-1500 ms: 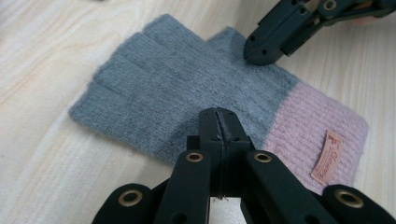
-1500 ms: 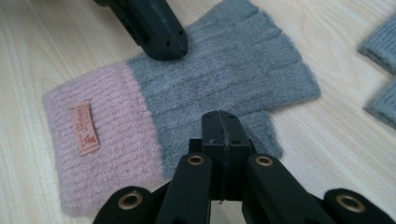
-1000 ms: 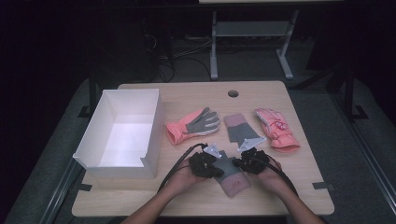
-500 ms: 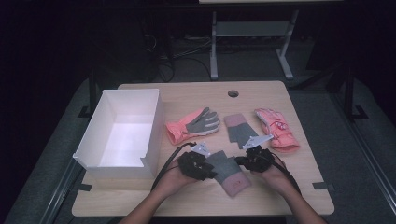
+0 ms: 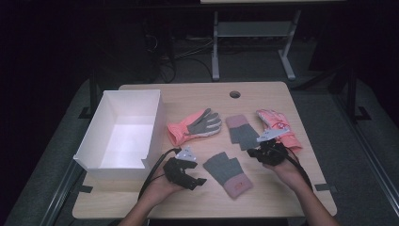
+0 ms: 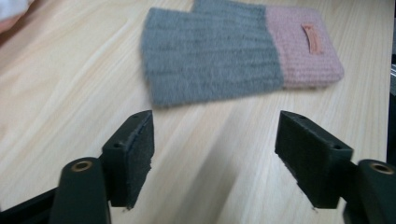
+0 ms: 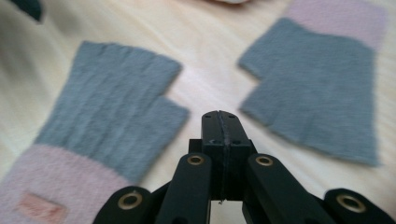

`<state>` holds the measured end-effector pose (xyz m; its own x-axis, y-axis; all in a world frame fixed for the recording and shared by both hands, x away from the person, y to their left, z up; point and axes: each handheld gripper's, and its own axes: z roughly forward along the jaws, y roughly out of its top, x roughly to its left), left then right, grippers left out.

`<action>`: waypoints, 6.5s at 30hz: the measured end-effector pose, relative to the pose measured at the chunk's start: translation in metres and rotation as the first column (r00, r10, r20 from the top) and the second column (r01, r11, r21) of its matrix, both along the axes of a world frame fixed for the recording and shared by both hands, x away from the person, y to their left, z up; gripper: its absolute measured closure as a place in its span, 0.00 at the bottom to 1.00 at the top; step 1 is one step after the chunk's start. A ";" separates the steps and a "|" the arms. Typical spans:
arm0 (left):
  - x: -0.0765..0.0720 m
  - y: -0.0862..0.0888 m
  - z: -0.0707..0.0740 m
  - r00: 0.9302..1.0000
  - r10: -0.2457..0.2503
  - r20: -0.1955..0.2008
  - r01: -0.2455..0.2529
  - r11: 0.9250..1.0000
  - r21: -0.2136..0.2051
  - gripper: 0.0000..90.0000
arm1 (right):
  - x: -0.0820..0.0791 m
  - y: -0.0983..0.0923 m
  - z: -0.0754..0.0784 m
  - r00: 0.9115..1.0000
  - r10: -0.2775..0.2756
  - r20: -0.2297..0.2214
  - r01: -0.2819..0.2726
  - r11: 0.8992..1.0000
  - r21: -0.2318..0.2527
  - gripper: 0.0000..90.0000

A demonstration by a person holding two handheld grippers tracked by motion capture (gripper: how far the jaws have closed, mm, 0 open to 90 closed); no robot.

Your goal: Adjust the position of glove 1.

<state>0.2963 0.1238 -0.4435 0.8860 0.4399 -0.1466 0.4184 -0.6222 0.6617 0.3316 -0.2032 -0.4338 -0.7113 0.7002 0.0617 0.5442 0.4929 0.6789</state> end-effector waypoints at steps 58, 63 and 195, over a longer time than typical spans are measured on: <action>-0.009 0.010 -0.011 0.999 0.046 0.006 -0.046 0.999 -0.001 0.23 | 0.019 -0.019 -0.021 0.997 -0.074 -0.034 0.068 0.986 -0.151 1.00; -0.008 0.011 -0.010 0.999 0.042 0.007 -0.042 0.999 0.002 0.23 | -0.001 -0.024 -0.020 0.997 -0.058 -0.045 0.050 0.988 -0.149 1.00; -0.007 0.011 -0.010 0.999 0.042 -0.003 -0.042 0.999 0.006 0.23 | 0.069 -0.004 -0.014 0.997 -0.070 -0.032 0.063 0.980 -0.190 1.00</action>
